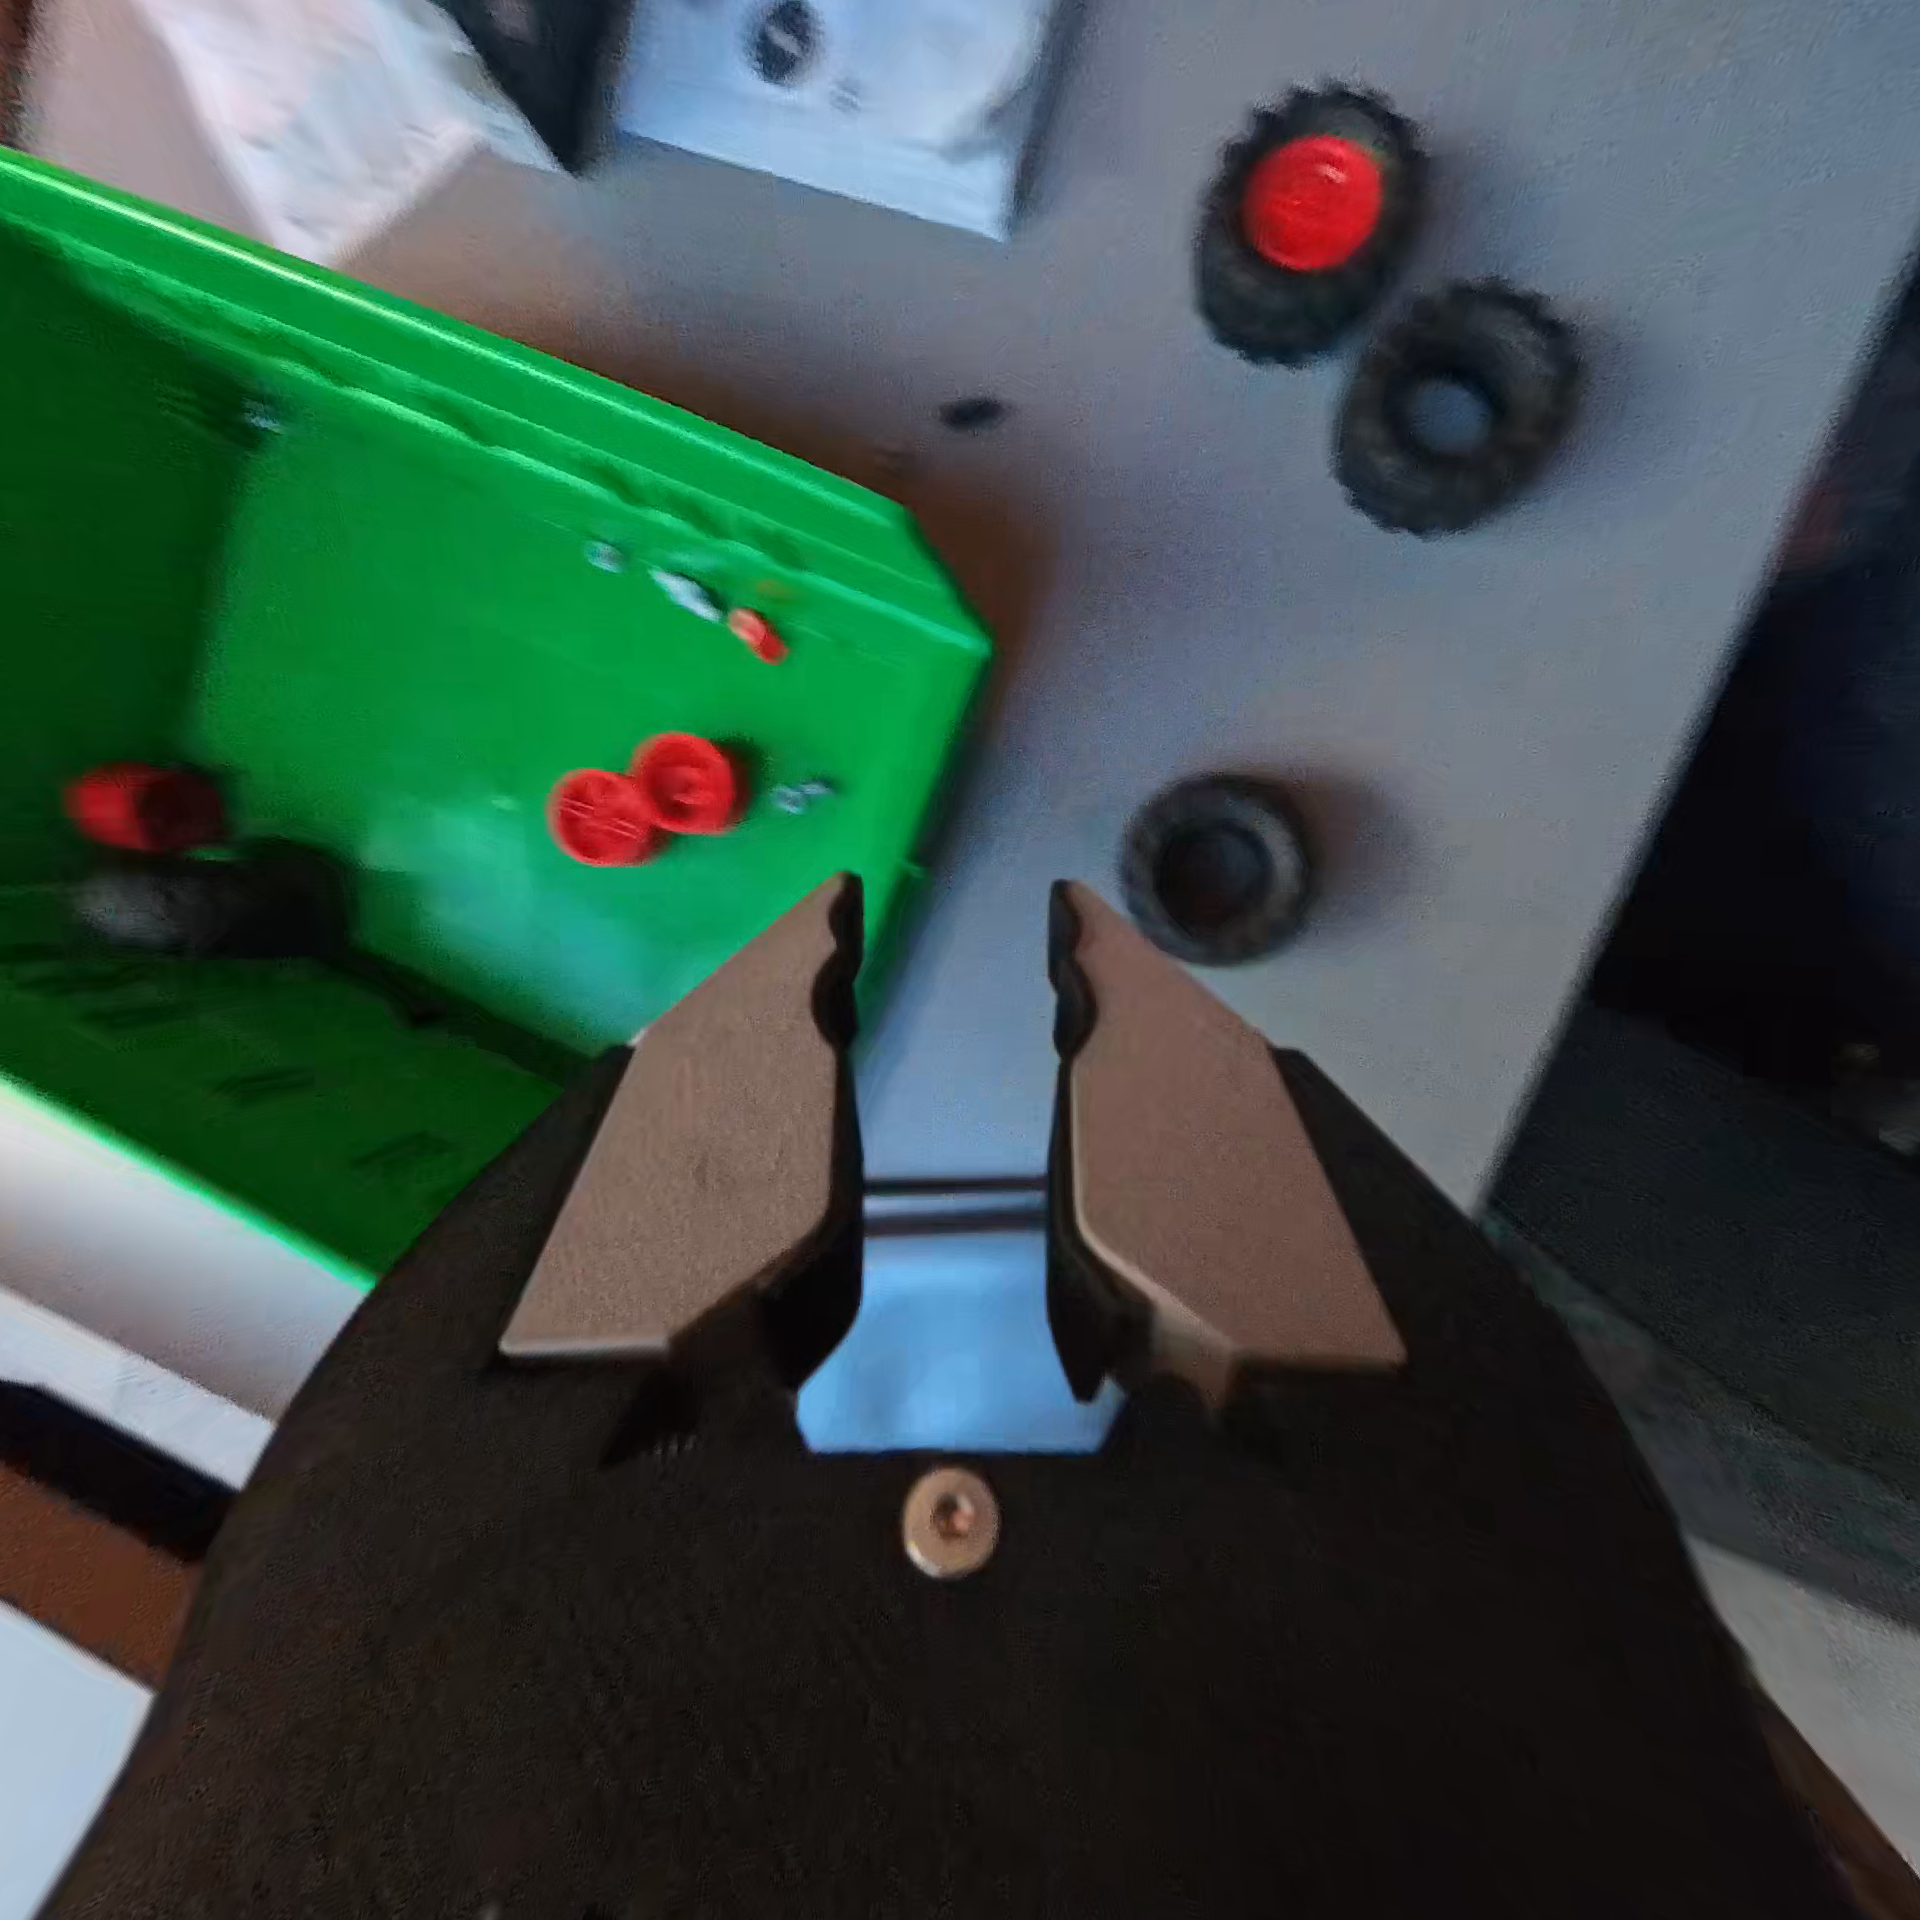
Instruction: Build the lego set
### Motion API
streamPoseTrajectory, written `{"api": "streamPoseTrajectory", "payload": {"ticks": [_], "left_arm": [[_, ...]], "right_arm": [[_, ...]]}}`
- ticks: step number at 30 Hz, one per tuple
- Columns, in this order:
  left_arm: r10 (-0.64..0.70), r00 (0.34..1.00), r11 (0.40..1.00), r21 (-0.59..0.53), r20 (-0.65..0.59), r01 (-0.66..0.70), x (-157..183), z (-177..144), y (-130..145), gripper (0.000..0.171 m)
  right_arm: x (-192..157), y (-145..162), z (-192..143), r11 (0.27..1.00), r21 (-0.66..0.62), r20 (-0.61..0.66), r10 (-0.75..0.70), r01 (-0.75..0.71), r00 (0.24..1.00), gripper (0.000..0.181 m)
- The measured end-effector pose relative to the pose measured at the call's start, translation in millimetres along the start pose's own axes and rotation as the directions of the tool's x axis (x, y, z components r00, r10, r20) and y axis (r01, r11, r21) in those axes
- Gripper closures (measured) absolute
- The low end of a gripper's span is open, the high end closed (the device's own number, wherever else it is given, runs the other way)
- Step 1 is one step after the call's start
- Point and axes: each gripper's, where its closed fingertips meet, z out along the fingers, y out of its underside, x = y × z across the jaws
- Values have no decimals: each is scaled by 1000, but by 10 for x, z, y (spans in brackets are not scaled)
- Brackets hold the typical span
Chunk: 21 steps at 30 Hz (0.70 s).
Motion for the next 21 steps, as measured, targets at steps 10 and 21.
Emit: {"api": "streamPoseTrajectory", "payload": {"ticks": [10,21], "left_arm": [[148,988,948,-277,-52,-156,-900,1102,225,124],[149,985,980,-143,86,-136,-899,758,90,142]], "right_arm": [[67,42,-124,1000,13,-34,9,-9,999,143],[10,-22,-227,997,73,-1,8,-8,1000,144]]}}
